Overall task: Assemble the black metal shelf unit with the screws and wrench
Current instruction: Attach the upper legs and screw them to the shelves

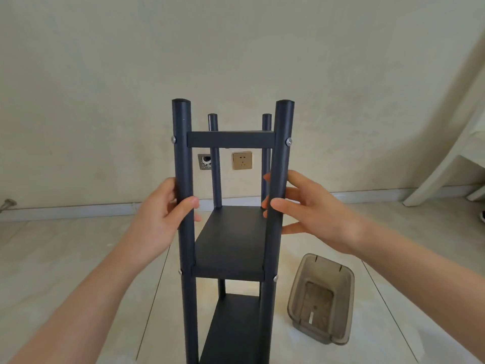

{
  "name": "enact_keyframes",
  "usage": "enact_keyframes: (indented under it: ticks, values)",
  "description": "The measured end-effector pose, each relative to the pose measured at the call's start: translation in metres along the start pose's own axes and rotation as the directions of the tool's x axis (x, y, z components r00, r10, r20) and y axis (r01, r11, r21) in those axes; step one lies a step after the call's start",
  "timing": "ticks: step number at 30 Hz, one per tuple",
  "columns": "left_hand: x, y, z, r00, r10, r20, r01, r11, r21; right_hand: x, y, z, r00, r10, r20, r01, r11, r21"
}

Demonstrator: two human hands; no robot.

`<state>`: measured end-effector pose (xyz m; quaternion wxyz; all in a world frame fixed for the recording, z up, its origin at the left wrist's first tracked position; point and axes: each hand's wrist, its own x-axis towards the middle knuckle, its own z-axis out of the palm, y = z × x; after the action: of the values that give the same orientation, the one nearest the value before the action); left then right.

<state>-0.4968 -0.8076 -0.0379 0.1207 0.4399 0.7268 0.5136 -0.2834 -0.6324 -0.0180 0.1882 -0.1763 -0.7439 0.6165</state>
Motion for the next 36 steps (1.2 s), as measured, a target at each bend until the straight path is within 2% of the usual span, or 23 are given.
enact_keyframes:
  ticks: [5, 15, 19, 21, 23, 24, 26, 27, 28, 29, 30, 32, 34, 36]
  values:
    - [0.008, -0.006, 0.009, 0.988, -0.081, -0.129, 0.057, 0.982, -0.181, 0.015, -0.001, 0.009, 0.999, -0.007, 0.035, 0.004, 0.998, 0.065]
    - [0.026, -0.012, 0.023, 0.976, -0.102, -0.192, 0.054, 0.969, -0.241, 0.039, -0.013, 0.001, 0.997, -0.046, 0.057, 0.046, 0.999, 0.003]
    - [0.035, -0.017, 0.020, 0.981, -0.100, -0.166, 0.061, 0.972, -0.229, 0.047, -0.020, 0.003, 0.996, -0.082, 0.020, 0.083, 0.995, -0.054]
    - [0.040, -0.016, 0.019, 0.978, -0.116, -0.175, 0.078, 0.975, -0.210, 0.053, -0.026, 0.004, 0.995, -0.104, -0.006, 0.104, 0.994, -0.017]
    - [0.041, -0.017, 0.020, 0.962, -0.121, -0.244, 0.102, 0.991, -0.088, 0.058, -0.032, 0.005, 0.993, -0.111, -0.025, 0.113, 0.992, 0.053]
    - [0.039, -0.016, 0.021, 0.939, -0.077, -0.334, 0.100, 0.994, 0.050, 0.060, -0.034, 0.006, 0.993, -0.115, -0.029, 0.116, 0.991, 0.061]
    - [0.030, -0.010, 0.027, 0.858, 0.171, -0.485, 0.002, 0.942, 0.335, 0.064, -0.036, 0.011, 0.992, -0.122, -0.026, 0.123, 0.992, 0.042]
    - [0.025, -0.005, 0.032, 0.819, 0.305, -0.485, -0.093, 0.906, 0.412, 0.065, -0.037, 0.013, 0.992, -0.123, -0.021, 0.124, 0.992, 0.033]
    - [0.019, -0.001, 0.038, 0.809, 0.384, -0.446, -0.194, 0.889, 0.414, 0.066, -0.037, 0.015, 0.992, -0.125, -0.014, 0.125, 0.992, 0.024]
    - [0.013, 0.003, 0.045, 0.831, 0.398, -0.390, -0.270, 0.900, 0.342, 0.068, -0.037, 0.017, 0.991, -0.130, -0.008, 0.130, 0.991, 0.013]
    - [0.009, 0.008, 0.052, 0.881, 0.344, -0.326, -0.285, 0.934, 0.214, 0.069, -0.038, 0.018, 0.991, -0.136, -0.005, 0.136, 0.991, 0.000]
    - [0.004, 0.017, 0.066, 0.986, 0.081, -0.144, -0.097, 0.989, -0.107, 0.071, -0.040, 0.019, 0.987, -0.161, -0.013, 0.160, 0.984, -0.084]
    - [0.002, 0.021, 0.079, 0.994, -0.107, 0.028, 0.111, 0.950, -0.293, 0.072, -0.041, 0.021, 0.977, -0.211, -0.024, 0.199, 0.949, -0.245]
    - [0.002, 0.022, 0.089, 0.989, -0.147, 0.034, 0.149, 0.917, -0.370, 0.073, -0.043, 0.022, 0.968, -0.247, -0.036, 0.222, 0.921, -0.321]
